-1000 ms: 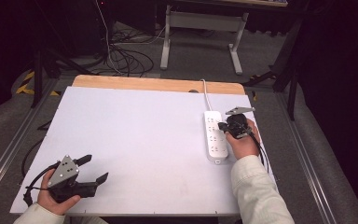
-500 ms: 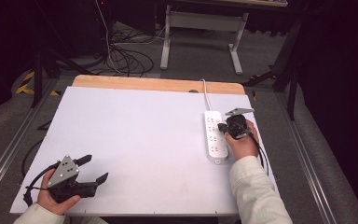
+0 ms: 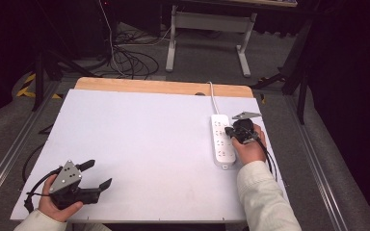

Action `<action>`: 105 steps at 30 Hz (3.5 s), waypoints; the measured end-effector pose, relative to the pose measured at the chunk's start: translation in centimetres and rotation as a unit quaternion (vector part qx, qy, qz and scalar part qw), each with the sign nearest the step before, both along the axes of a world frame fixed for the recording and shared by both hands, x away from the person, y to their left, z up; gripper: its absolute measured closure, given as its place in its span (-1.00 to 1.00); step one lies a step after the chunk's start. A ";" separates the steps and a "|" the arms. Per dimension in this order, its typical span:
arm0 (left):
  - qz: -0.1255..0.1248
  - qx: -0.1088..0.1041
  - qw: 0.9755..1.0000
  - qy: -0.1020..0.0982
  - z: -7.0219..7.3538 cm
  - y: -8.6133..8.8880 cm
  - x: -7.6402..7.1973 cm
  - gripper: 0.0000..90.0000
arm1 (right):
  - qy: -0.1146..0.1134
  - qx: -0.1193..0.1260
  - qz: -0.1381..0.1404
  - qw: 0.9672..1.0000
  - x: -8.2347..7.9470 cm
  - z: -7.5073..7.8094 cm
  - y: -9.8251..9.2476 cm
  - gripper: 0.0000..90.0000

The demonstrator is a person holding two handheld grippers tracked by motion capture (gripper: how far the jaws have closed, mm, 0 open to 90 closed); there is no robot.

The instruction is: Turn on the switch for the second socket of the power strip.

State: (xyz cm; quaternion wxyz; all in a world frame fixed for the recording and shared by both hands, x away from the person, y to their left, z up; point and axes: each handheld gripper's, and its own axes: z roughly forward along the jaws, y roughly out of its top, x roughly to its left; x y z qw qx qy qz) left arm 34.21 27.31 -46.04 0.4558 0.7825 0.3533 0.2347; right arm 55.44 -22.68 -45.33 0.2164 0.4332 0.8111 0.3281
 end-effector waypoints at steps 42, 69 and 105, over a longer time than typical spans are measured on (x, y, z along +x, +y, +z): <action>-0.002 -0.002 1.000 0.001 0.0 -0.1 -0.1 -0.62 | 0.020 0.005 -0.026 0.999 0.1 -0.2 0.3 1.00; -0.002 0.000 1.000 0.000 0.0 0.0 0.0 -0.62 | -0.025 0.023 -0.018 0.999 -1.0 2.0 0.1 1.00; 0.002 0.001 1.000 0.000 0.0 -0.1 0.0 -0.62 | -0.083 0.092 0.061 0.990 -7.5 6.5 1.4 0.03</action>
